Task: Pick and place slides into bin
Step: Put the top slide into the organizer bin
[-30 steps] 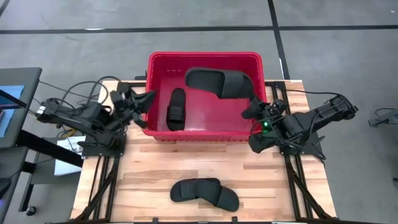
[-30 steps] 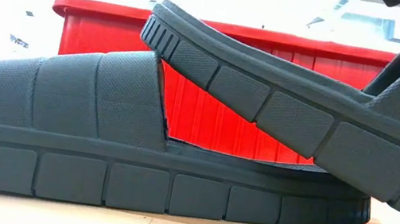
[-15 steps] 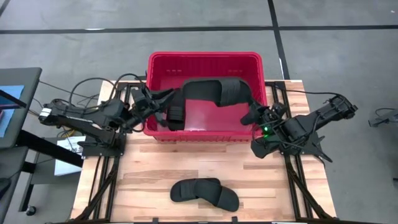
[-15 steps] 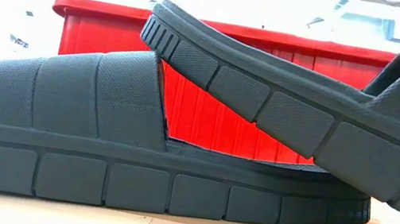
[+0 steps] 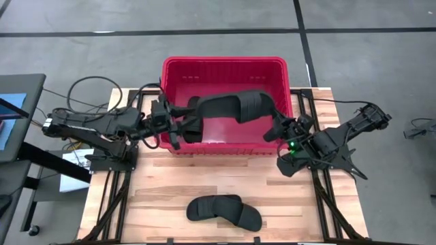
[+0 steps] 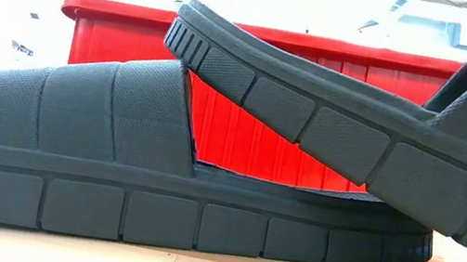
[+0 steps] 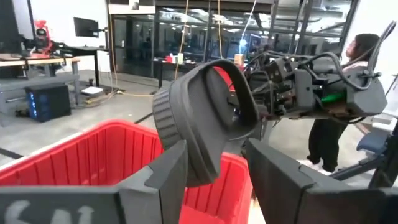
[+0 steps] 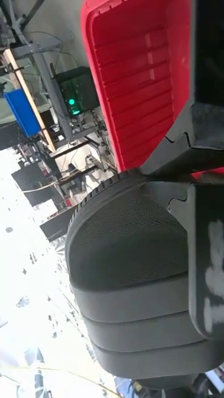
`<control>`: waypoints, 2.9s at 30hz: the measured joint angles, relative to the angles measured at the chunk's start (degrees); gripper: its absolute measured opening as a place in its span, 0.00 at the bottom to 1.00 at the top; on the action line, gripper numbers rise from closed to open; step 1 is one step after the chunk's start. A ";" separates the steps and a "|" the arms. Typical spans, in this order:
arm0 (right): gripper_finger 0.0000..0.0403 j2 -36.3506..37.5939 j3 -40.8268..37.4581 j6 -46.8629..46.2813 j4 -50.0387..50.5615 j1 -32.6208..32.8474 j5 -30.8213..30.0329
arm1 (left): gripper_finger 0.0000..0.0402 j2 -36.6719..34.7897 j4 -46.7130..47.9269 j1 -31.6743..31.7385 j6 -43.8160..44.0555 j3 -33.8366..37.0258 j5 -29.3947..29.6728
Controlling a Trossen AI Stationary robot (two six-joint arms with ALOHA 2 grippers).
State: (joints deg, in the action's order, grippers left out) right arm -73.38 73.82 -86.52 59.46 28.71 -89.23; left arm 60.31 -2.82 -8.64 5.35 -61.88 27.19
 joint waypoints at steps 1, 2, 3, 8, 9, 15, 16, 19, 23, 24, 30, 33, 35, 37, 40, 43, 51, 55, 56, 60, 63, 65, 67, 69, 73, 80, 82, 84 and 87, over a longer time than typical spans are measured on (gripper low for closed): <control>0.00 0.00 0.00 0.02 0.01 0.24 0.00 | 0.39 0.01 0.37 0.01 0.09 -0.05 0.00; 0.00 0.00 0.00 0.04 0.02 0.49 -0.04 | 0.39 0.02 0.59 0.08 0.40 -0.05 0.06; 0.00 0.00 0.00 0.04 0.02 0.67 -0.15 | 0.39 0.02 0.85 0.34 0.78 -0.05 0.08; 0.00 0.00 0.00 0.04 0.02 1.79 -0.78 | 0.39 0.26 3.36 2.18 3.96 -0.05 -2.57; 0.00 0.00 0.00 0.08 0.04 1.98 -0.85 | 0.39 0.43 3.69 2.48 4.31 -0.05 -2.68; 0.00 0.00 0.00 0.12 0.03 2.45 -0.83 | 0.39 0.44 2.55 3.19 4.74 -0.03 -2.78; 0.00 0.00 0.00 0.13 0.02 2.45 -0.83 | 0.39 0.44 2.29 3.19 4.90 -0.03 -2.79; 0.00 0.00 -0.02 0.09 -0.03 2.43 -0.83 | 0.39 0.44 1.65 3.19 4.98 -0.03 -3.30; 0.00 0.00 0.00 0.09 -0.22 2.45 -0.81 | 0.39 1.27 1.34 3.19 5.11 -0.03 -4.26; 0.00 0.00 0.00 0.09 -0.22 2.45 -0.81 | 0.39 1.72 0.53 3.19 5.40 -0.03 -4.46; 0.00 0.00 -0.02 0.11 -0.42 2.45 -0.81 | 0.39 5.01 -3.87 3.19 5.33 -0.03 -5.74; 0.00 0.00 -0.02 0.11 -0.42 2.45 -0.79 | 0.38 6.15 -6.01 3.19 4.00 -0.03 -5.68; 0.00 0.00 -0.02 0.13 -0.39 2.45 -0.83 | 0.34 6.47 -7.20 3.26 2.85 -0.03 -5.32; 0.00 0.00 -0.02 0.13 -0.39 2.45 -0.79 | 0.26 6.47 -7.80 3.27 2.17 -0.03 -5.24; 0.00 0.02 -0.02 1.10 -0.58 2.70 -0.83 | 0.14 6.42 -7.95 4.12 0.03 -0.03 -6.66; 0.00 0.04 -0.02 3.85 -2.20 2.82 -0.92 | 0.14 6.34 -8.23 4.52 -0.07 -0.03 -7.98; 0.05 0.11 -0.02 12.51 -2.95 2.67 2.02 | 0.14 5.79 -8.08 4.48 -0.77 0.02 -8.14; 0.11 0.02 -0.01 17.09 -3.17 2.67 2.67 | 0.14 4.97 -6.86 4.48 -2.81 -0.63 -7.25; 0.12 0.00 -0.01 18.58 -3.17 2.69 2.69 | 0.14 4.74 -6.46 4.48 -3.34 -0.81 -6.93; 0.14 -0.04 0.00 25.78 -3.21 2.29 2.60 | 0.14 4.28 -5.93 4.50 -5.33 -2.16 -6.47; 0.14 -0.04 0.04 31.33 -3.33 1.85 2.58 | 0.14 3.85 -4.96 4.53 -6.75 -3.31 -6.01; 0.14 -0.03 0.01 36.12 -2.55 1.51 2.27 | 0.13 3.64 -4.76 4.89 -6.79 -3.96 -4.19; 0.14 0.00 -0.02 42.13 -2.51 1.51 1.56 | 0.13 3.12 -5.21 5.23 -6.78 -4.74 -3.77; 0.14 0.00 -0.02 48.42 -2.49 1.58 0.25 | 0.13 2.65 -4.17 5.66 -6.78 -5.12 -3.37; 0.14 0.01 -0.02 62.13 -2.49 1.64 -0.81 | 0.13 2.63 4.32 7.12 -6.72 -7.39 -3.57; 0.14 1.35 -0.02 80.02 -2.47 1.45 -0.63 | 0.13 4.11 28.28 13.94 -2.22 -19.44 -6.79; 0.14 2.24 -0.02 82.67 -2.47 0.59 -0.66 | 0.13 5.49 33.46 16.62 -1.74 -22.87 -9.03; 0.14 3.37 -0.02 83.92 -1.84 -0.34 -0.56 | 0.13 6.88 37.30 19.40 -1.37 -26.69 -10.31; 0.14 5.57 -0.02 84.02 -0.33 -2.83 -0.24 | 0.13 9.98 41.80 23.49 -1.51 -31.54 -11.29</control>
State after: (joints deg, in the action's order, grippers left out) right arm -67.82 73.80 -2.50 59.13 25.88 -89.47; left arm 70.30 38.98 14.84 3.85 -93.42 15.90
